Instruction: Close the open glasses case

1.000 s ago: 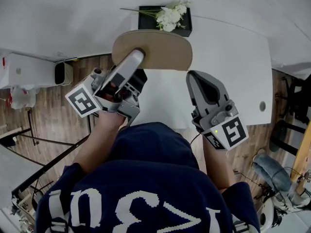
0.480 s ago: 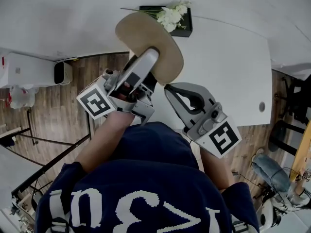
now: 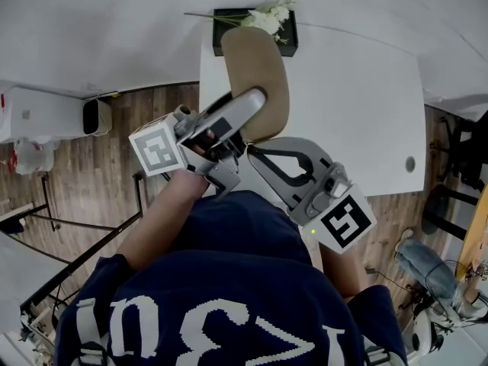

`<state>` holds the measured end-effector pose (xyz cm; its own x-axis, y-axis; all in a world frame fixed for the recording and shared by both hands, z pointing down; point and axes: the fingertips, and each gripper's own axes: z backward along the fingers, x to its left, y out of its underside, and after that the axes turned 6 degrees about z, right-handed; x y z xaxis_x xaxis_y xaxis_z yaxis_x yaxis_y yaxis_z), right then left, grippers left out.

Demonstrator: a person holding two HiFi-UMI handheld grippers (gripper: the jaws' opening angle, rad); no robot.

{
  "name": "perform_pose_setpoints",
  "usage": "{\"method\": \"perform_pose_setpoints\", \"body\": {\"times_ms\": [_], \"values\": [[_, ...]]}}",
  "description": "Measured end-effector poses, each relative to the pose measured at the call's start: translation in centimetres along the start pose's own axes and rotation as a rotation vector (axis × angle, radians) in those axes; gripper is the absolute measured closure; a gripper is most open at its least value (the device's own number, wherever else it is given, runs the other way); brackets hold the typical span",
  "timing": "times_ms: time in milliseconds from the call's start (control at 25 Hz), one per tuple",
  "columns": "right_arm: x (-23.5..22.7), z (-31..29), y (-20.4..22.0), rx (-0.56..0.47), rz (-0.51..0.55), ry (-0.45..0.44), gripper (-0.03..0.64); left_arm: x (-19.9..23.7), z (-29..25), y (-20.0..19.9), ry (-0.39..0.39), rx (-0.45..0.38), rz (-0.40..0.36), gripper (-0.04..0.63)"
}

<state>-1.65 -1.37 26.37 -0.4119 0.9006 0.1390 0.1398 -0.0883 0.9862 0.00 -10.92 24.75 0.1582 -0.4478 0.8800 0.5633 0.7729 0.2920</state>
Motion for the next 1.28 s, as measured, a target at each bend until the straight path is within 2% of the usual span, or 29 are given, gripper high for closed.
{"method": "perform_pose_setpoints", "body": {"times_ms": [360,480,600,720,800,880,1040,1280], "values": [[2.0,1.0,1.4,0.12,0.104,-0.202,0.595,1.4,1.2,1.8,-0.042,0.22,0.112,0.284],[2.8,1.2,1.4,0.116,0.114,-0.269,0.595,1.9,1.4,2.6,-0.051,0.258,0.173,0.282],[3.1,1.2,1.6,0.126,0.123,-0.293,0.595,2.6,1.3,3.3,-0.062,0.272,0.223,0.282],[2.8,1.2,1.9,0.137,0.114,-0.272,0.595,2.7,1.3,3.3,-0.054,0.275,0.223,0.284],[2.3,1.3,1.9,0.134,0.089,-0.231,0.595,2.2,1.4,2.8,-0.053,0.256,0.172,0.291],[1.4,1.7,1.7,0.113,0.036,-0.163,0.595,1.6,1.5,1.8,-0.044,0.204,0.138,0.299],[-1.1,2.6,1.2,0.038,-0.067,-0.019,0.595,0.9,1.9,0.1,-0.01,0.105,0.135,0.318],[-3.0,3.2,0.6,-0.038,-0.151,0.062,0.595,-0.2,1.9,-0.3,0.036,0.096,0.086,0.324]]}}
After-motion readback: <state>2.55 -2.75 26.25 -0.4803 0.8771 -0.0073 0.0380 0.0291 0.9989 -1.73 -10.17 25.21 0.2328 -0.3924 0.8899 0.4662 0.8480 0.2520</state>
